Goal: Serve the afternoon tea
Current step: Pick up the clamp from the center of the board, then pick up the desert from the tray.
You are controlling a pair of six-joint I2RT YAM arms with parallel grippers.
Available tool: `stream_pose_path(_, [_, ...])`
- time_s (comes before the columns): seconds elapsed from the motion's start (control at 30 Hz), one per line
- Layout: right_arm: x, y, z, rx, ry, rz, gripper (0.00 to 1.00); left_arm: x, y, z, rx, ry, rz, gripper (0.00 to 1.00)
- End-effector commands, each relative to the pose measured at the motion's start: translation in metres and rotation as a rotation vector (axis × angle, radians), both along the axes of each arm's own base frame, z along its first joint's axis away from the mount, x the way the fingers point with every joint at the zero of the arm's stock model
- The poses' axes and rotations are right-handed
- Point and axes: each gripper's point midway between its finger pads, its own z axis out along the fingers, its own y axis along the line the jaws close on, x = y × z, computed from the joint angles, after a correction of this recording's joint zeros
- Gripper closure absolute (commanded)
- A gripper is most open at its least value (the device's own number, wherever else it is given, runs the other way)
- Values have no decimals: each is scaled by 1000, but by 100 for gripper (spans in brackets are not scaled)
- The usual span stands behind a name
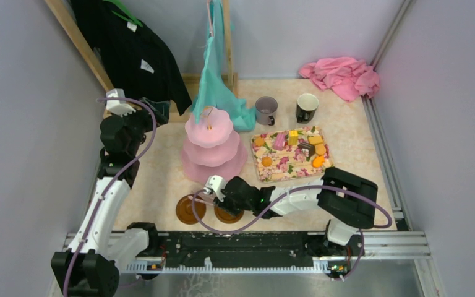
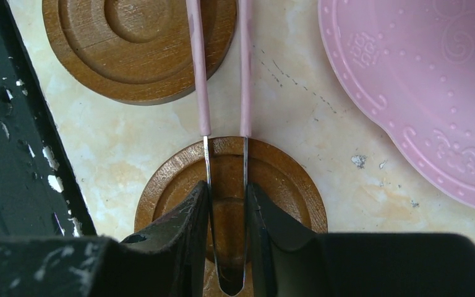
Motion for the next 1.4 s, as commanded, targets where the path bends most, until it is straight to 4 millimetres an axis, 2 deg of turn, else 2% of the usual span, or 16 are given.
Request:
stream_pose_path(0.0, [3,14,25,78,-4,-1,75,-3,3,16,-9,-52,9,1])
stream_pose_path(0.27, [10,12,57,130,-28,-59,75,-4,4,24,-9,-65,17,1])
stream_pose_path(0.53, [19,-1,81,142,-25,-169,75,-7,6,28,-23,-65,31,1])
stream_pose_path(0.73, [26,-32,89,113,-27,-312,75,-12,10,36,-26,-77,49,1])
stream_pose_path(0.97, [39,-85,102,85,-48,-569,74,-16,7,41,-45,-87,36,1])
stream_pose_path(1.23, [50,-145,102,43,-58,-832,74,-22,-1,48,-77,-104,-7,1])
stream_pose_path(1.37, [62,-170,103,61,-54,-947,74,-24,-5,51,-88,-108,-28,1])
